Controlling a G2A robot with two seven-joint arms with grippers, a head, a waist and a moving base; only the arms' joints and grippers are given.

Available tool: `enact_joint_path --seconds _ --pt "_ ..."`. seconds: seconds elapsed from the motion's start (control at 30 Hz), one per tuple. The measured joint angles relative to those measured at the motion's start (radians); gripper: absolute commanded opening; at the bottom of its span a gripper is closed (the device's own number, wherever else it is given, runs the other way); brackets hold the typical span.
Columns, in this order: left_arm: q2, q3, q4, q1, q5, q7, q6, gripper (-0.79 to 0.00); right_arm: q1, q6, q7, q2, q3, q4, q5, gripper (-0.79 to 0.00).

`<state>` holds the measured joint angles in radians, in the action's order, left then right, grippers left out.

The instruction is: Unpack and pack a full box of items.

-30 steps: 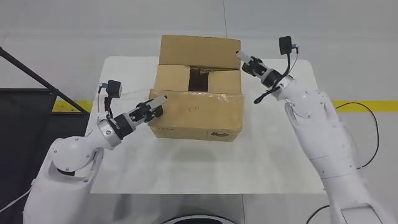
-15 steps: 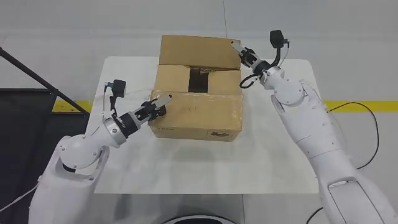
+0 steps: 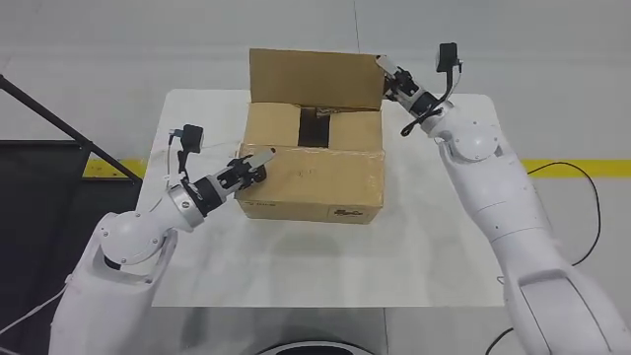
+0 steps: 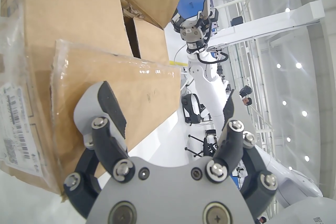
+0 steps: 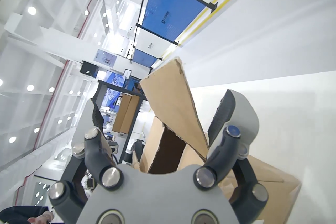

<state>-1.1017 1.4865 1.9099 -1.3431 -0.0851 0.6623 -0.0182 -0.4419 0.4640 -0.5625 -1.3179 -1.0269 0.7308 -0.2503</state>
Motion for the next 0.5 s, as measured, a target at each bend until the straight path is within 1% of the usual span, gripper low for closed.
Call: enact_joint_path --seconds 0.23,0.5 --pt "0.001 -0.007 -0.003 0.006 0.003 -0.008 0.001 0.0 -0.022 0.069 -0.161 0.018 -0.072 0.005 -0.126 0.0" --pt "0.001 -0.013 -0.005 0.004 0.011 -0.03 -0.005 0.0 -0.087 0.08 -0.393 0.061 -0.171 0.087 -0.211 0.0"
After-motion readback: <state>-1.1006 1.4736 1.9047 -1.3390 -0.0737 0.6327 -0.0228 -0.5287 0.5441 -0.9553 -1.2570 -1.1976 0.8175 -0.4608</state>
